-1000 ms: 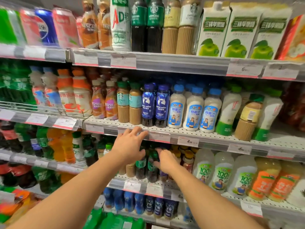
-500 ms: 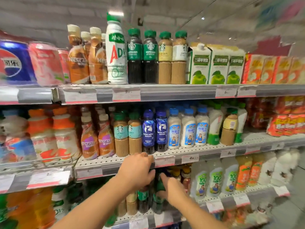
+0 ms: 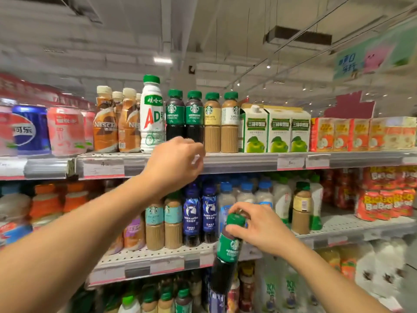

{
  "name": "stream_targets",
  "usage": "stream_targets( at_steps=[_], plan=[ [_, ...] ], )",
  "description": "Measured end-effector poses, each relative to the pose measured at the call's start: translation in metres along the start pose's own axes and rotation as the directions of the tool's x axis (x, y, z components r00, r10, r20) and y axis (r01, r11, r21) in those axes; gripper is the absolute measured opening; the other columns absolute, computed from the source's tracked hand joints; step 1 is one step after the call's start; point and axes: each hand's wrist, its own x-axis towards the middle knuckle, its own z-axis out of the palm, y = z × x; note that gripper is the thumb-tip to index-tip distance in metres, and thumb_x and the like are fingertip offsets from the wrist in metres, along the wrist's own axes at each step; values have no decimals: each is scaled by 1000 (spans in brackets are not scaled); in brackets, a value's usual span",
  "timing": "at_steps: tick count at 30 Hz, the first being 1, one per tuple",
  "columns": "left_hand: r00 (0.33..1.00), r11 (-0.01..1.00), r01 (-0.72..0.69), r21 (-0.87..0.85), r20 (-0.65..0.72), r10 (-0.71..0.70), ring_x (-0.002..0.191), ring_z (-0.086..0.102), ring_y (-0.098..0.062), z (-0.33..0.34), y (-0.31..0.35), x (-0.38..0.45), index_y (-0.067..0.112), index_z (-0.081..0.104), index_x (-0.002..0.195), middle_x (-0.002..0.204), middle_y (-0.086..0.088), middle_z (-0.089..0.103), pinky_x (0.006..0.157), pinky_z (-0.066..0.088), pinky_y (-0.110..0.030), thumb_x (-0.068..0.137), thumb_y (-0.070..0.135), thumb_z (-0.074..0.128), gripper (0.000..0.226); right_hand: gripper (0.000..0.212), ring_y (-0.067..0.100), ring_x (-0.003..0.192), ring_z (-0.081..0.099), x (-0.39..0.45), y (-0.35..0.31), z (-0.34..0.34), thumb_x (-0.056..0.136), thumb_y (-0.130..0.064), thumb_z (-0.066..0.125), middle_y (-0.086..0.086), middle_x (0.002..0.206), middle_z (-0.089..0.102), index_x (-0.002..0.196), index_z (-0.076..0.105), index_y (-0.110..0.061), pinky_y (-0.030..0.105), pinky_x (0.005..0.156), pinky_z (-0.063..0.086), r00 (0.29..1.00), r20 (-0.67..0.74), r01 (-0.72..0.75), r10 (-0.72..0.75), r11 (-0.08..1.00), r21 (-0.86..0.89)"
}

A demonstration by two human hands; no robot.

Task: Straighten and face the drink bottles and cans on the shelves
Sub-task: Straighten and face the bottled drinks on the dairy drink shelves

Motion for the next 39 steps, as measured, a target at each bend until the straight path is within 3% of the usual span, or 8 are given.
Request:
stream_targets(
  at_steps=[6, 14, 19, 22, 27, 31, 35, 39],
  plan=[
    [982, 980, 160, 114, -120, -147, 112, 54, -32, -37, -38, 92, 20, 68, 115, 116, -6, 69, 89, 50, -45, 92, 20, 61, 25, 25, 0, 64, 53, 35, -25, -82, 84, -51, 72, -18, 72, 60, 101, 64, -35, 26, 62, 41, 978, -175, 128, -110, 987, 95],
    [985, 941, 162, 295, 1, -170, 132, 43, -33, -23, -49, 145, 23, 50, 142, 144, -7, 55, 106, 39, -52, 90, 31, 63, 54, 25, -3, 76, 56, 72, -24, -134, 88, -47, 72, -19, 84, 61, 107, 67, -32, 26, 67, 41, 946, -272, 182, -177, 983, -6],
    [970, 932, 182, 314, 100, -223, 146, 30, -31, -14, -55, 165, 25, 38, 153, 156, -5, 44, 121, 20, -56, 95, 39, 53, 61, 25, 1, 76, 55, 87, -26, -150, 88, -47, 72, -20, 85, 59, 109, 68, -33, 25, 68, 39, 932, -319, 175, -174, 984, -27],
    [965, 945, 178, 275, 140, -223, 145, 32, -31, -12, -57, 171, 25, 40, 152, 153, -6, 47, 121, 17, -56, 98, 43, 47, 57, 22, -4, 71, 51, 89, -26, -153, 90, -43, 72, -21, 84, 57, 108, 66, -32, 19, 63, 37, 928, -327, 188, -179, 982, -4],
    [973, 956, 155, 249, 132, -191, 122, 53, -31, -3, -56, 176, 22, 53, 136, 123, -6, 67, 116, 25, -57, 99, 47, 43, 46, 24, -5, 73, 51, 88, -19, -154, 89, -44, 71, -16, 90, 61, 109, 68, -31, 24, 68, 40, 920, -347, 194, -183, 981, -4],
    [989, 968, 109, 224, 73, -129, 123, 52, -32, -1, -44, 184, 22, 54, 135, 129, -6, 65, 114, 29, -55, 97, 46, 46, 45, 25, 7, 85, 60, 88, -17, -163, 89, -45, 70, -15, 94, 64, 109, 69, -30, 34, 78, 50, 920, -352, 177, -170, 984, -13],
    [997, 982, 21, 189, 68, -35, 127, 50, -31, 3, -11, 198, 22, 50, 141, 135, -5, 63, 113, 30, -51, 98, 44, 45, 48, 26, 10, 89, 59, 89, -16, -176, 89, -47, 69, -13, 97, 65, 109, 68, -31, 32, 79, 48, 915, -368, 172, -167, 985, -20],
    [993, 985, -11, 173, 118, -10, 120, 54, -30, 17, 17, 213, 22, 54, 135, 120, -4, 68, 114, 28, -55, 99, 45, 45, 44, 27, 11, 91, 60, 84, -15, -188, 90, -46, 70, -12, 98, 66, 112, 68, -30, 32, 78, 48, 907, -390, 154, -158, 987, -43]
  ],
)
